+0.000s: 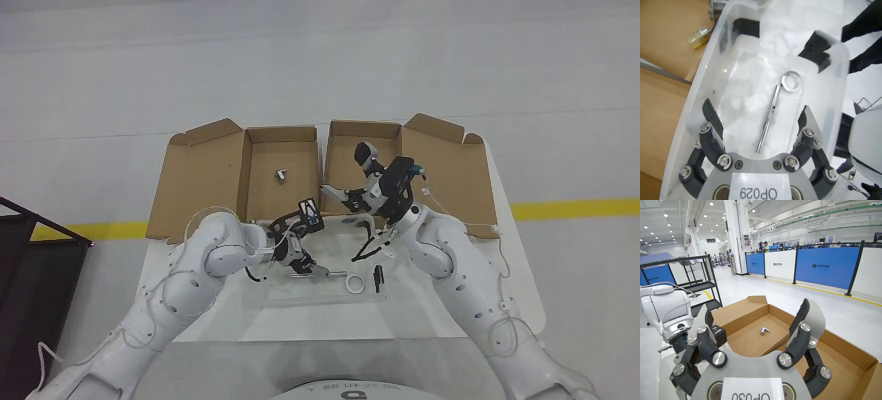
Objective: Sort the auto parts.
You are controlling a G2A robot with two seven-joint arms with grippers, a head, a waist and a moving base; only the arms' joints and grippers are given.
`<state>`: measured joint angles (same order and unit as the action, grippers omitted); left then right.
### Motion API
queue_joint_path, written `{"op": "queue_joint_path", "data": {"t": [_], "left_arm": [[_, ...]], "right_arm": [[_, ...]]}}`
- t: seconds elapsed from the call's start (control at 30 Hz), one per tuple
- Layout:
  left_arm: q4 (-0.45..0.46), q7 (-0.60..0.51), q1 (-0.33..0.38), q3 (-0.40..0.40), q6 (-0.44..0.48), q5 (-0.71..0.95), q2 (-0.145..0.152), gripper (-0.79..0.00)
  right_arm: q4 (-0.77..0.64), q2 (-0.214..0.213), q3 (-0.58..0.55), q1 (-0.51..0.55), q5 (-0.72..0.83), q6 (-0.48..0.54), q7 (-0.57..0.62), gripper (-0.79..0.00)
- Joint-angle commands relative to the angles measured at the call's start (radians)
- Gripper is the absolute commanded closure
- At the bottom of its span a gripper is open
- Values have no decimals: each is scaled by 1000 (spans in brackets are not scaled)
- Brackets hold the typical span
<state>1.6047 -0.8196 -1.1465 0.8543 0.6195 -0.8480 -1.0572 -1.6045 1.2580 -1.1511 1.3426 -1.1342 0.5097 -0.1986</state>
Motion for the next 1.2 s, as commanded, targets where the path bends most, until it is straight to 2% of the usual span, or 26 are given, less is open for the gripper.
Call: {"op": "queue_joint_path", "data": {"t": [0.0, 0.13, 0.2, 0.33, 0.37, 0.47, 0.6, 0.83, 1.03, 1.13, 1.17], "left_arm": [[-4, -9, 8, -19, 14, -27, -2, -736], [-2, -56, 13, -50, 32, -41, -4, -622], [-11, -104, 21, -62, 47, -3, -5, -619], [-5, -167, 39, -76, 18, -3, -7, -594], [-4, -173, 40, -80, 14, -7, -7, -557], [-5, -174, 43, -88, -3, -14, -9, -514], [-1, -188, 49, -107, -23, -35, -12, -400], [-15, -213, 69, -148, -50, -86, -22, -332], [-37, -207, 89, -154, -48, -94, -26, -277], [-47, -198, 97, -147, -41, -86, -25, -175], [-50, -196, 99, -144, -38, -84, -25, -114]], "right_arm": [[0, 0, 0, 0, 0, 0, 0, -785], [0, 0, 0, 0, 0, 0, 0, -785], [0, 0, 0, 0, 0, 0, 0, -785], [0, 0, 0, 0, 0, 0, 0, -785], [0, 0, 0, 0, 0, 0, 0, -785], [0, 0, 0, 0, 0, 0, 0, -785], [0, 0, 0, 0, 0, 0, 0, -785], [0, 0, 0, 0, 0, 0, 0, -785], [0, 0, 0, 0, 0, 0, 0, -785], [0, 0, 0, 0, 0, 0, 0, -785], [0, 0, 0, 0, 0, 0, 0, -785]]}}
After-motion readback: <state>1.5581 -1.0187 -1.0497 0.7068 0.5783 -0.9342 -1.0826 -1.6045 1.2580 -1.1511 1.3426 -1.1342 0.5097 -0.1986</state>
